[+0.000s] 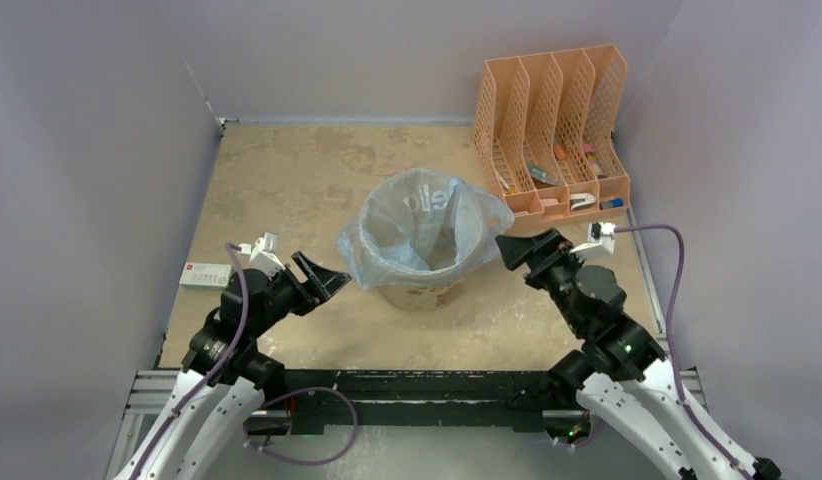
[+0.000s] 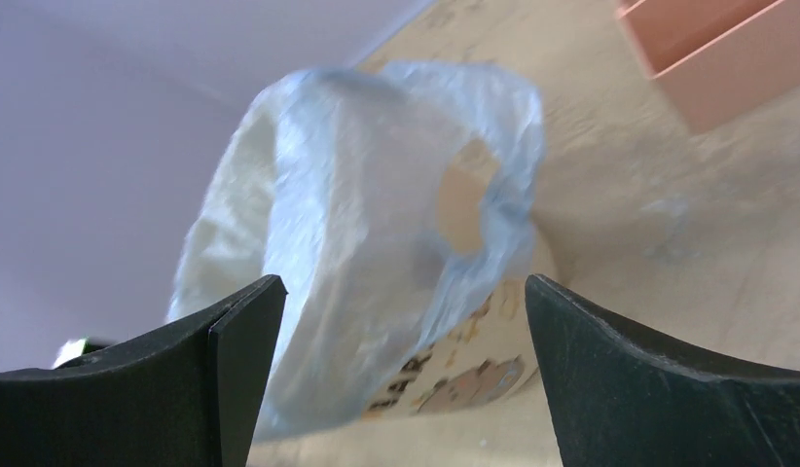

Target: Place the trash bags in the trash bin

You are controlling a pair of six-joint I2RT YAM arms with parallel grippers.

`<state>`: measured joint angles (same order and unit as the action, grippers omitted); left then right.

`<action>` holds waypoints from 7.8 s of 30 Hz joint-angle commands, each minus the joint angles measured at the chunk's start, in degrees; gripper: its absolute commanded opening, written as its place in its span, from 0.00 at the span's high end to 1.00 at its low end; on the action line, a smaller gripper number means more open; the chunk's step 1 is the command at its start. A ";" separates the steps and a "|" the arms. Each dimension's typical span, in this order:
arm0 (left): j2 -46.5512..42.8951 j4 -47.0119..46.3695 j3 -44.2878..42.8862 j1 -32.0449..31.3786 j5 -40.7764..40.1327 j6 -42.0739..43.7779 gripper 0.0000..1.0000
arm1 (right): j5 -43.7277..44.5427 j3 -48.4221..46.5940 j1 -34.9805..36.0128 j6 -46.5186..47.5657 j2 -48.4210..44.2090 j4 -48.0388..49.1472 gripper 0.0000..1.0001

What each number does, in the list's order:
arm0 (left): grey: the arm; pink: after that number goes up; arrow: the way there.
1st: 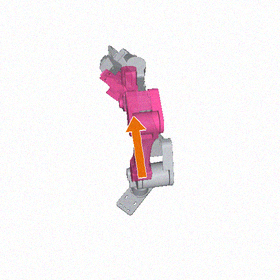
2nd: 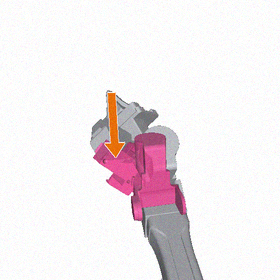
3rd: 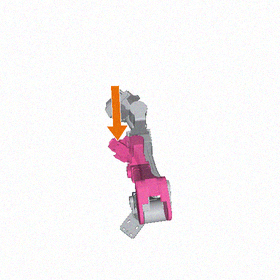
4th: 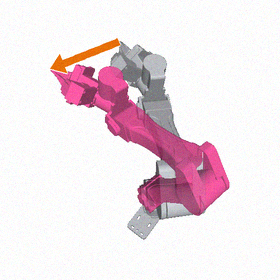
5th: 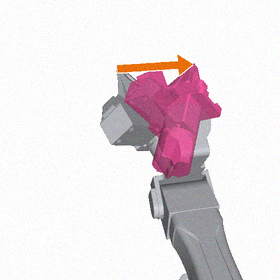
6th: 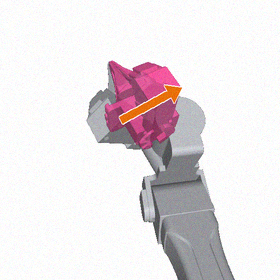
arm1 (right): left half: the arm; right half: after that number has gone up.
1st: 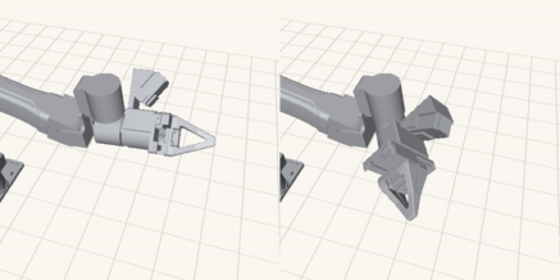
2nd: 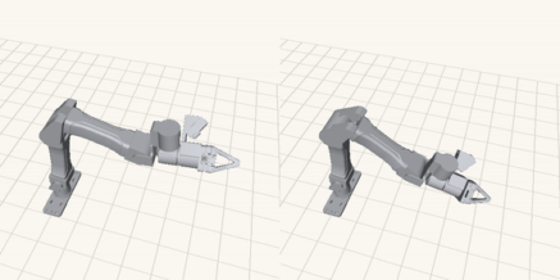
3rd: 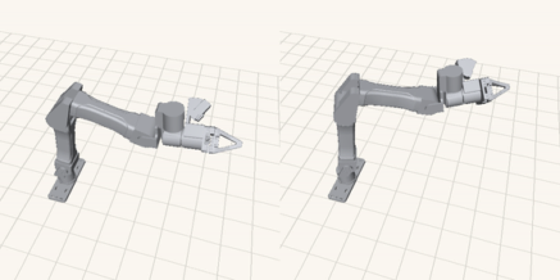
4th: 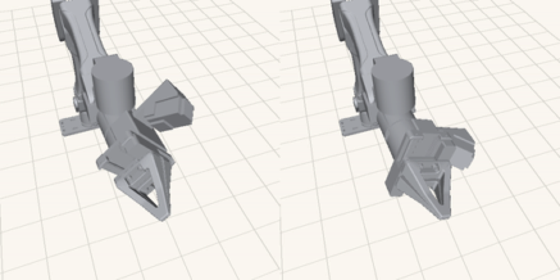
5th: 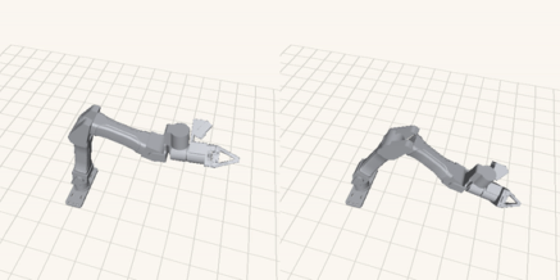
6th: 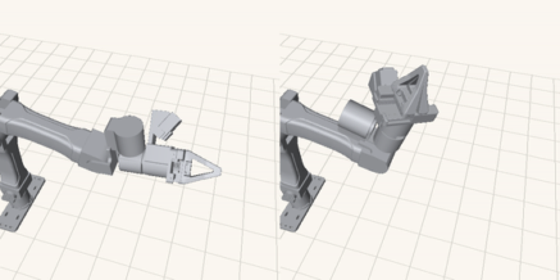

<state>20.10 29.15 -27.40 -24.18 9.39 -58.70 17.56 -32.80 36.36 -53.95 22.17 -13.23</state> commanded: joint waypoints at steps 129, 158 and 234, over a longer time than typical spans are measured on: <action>48.62 -44.37 7.85 15.11 35.92 15.16 0.45 | -44.08 12.33 -25.72 13.21 46.83 31.19 0.43; 45.76 -42.23 7.43 15.13 34.12 18.42 0.68 | -41.83 -13.23 -25.72 20.32 25.01 13.51 0.27; 46.85 -42.76 8.45 15.13 35.29 20.51 0.62 | -6.71 -35.53 14.18 41.21 76.15 7.52 0.44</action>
<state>66.85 -10.00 -19.55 -9.39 44.16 -39.20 7.60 -68.25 50.24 -13.58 97.25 -9.89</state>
